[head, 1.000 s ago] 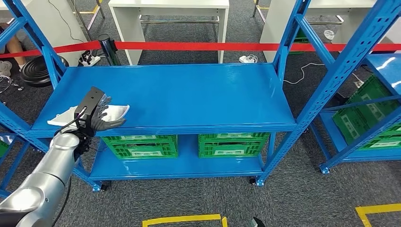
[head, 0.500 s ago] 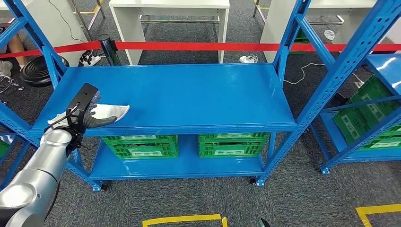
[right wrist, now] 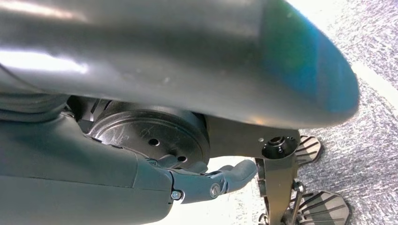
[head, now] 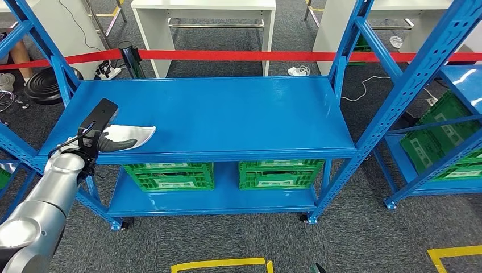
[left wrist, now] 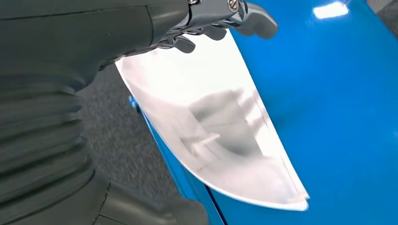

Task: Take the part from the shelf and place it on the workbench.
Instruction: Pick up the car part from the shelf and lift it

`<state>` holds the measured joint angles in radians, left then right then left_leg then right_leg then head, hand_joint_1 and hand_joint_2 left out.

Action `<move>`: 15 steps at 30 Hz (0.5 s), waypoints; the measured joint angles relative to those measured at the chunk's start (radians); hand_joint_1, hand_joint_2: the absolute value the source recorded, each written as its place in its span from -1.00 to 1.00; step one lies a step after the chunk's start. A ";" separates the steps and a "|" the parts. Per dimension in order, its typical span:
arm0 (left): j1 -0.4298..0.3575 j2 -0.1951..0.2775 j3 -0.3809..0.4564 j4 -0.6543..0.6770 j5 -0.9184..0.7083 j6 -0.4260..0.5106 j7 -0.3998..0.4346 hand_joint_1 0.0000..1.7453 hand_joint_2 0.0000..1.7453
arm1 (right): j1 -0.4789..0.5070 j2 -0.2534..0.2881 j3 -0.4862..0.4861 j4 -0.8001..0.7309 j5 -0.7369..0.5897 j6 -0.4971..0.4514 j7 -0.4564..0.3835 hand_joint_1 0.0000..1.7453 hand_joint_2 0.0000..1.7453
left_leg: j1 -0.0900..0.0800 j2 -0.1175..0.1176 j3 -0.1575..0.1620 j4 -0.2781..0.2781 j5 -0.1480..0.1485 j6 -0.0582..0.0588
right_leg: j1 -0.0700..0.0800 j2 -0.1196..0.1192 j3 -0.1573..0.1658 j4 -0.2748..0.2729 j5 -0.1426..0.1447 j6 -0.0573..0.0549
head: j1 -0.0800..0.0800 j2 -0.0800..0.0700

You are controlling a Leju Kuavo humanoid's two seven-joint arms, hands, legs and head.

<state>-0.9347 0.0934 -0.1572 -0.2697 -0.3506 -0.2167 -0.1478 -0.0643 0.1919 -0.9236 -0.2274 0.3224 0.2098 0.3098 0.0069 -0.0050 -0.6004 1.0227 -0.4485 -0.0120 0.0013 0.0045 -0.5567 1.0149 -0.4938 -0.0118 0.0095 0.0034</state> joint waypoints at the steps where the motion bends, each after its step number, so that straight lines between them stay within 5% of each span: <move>1: 0.000 0.003 -0.009 0.000 -0.020 0.004 -0.008 -1.00 -0.50 | 0.000 0.000 0.000 0.000 0.004 0.000 0.000 -1.00 -1.00 | 0.000 0.000 0.000 0.000 0.000 0.000 | 0.000 0.000 0.000 0.000 0.000 0.000 | 0.000 0.000; 2: 0.000 0.005 -0.020 0.000 -0.041 0.007 -0.018 -1.00 -1.00 | -0.001 0.000 0.000 0.000 0.008 0.000 -0.001 -1.00 -1.00 | 0.000 0.000 0.000 0.000 0.000 0.000 | 0.000 0.000 0.000 0.000 0.000 0.000 | 0.000 0.000; 15: 0.001 0.020 -0.150 -0.001 -0.175 -0.019 -0.136 -1.00 -1.00 | -0.005 0.000 0.000 0.000 0.029 -0.004 0.000 -1.00 -1.00 | 0.000 0.000 0.000 0.000 0.000 0.000 | 0.000 0.000 0.000 0.000 0.000 0.000 | 0.000 0.000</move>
<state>-0.9339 0.1137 -0.3072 -0.2705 -0.5257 -0.2356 -0.2835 -0.0694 0.1923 -0.9236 -0.2274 0.3517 0.2053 0.3094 0.0068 -0.0050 -0.6004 1.0228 -0.4485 -0.0120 0.0012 0.0044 -0.5567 1.0149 -0.4938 -0.0118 0.0095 0.0033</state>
